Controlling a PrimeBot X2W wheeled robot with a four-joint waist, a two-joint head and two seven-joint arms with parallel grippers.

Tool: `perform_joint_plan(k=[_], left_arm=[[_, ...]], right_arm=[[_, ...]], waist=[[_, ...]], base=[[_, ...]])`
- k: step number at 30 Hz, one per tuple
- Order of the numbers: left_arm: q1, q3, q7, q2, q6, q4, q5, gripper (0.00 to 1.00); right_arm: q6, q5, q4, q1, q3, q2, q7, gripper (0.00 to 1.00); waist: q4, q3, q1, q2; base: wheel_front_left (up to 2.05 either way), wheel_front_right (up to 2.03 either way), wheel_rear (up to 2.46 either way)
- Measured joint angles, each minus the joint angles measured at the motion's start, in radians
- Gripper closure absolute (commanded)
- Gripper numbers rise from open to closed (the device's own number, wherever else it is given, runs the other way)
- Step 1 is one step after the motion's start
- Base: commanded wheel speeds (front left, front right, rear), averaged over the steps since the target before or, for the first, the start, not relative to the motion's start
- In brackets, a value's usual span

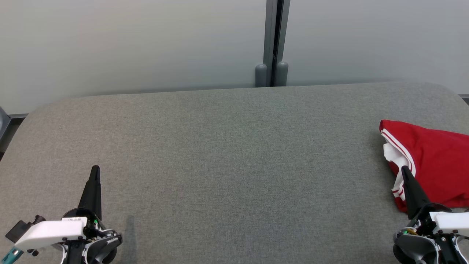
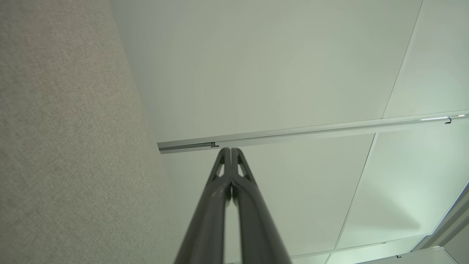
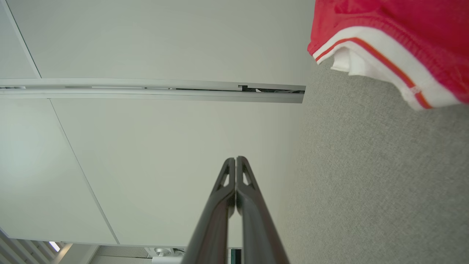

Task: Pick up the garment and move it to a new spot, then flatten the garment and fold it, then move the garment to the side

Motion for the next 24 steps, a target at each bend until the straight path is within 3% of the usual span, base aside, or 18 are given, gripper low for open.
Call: perform_joint_plan(k=[24], left_arm=[[0.000, 0.000, 0.000, 0.000, 0.000, 0.000, 0.000, 1.00]], right_arm=[[0.000, 0.000, 0.000, 0.000, 0.000, 0.000, 0.000, 1.00]], waist=[[0.000, 0.000, 0.0000, 0.0000]], base=[[0.00, 0.00, 0.00]])
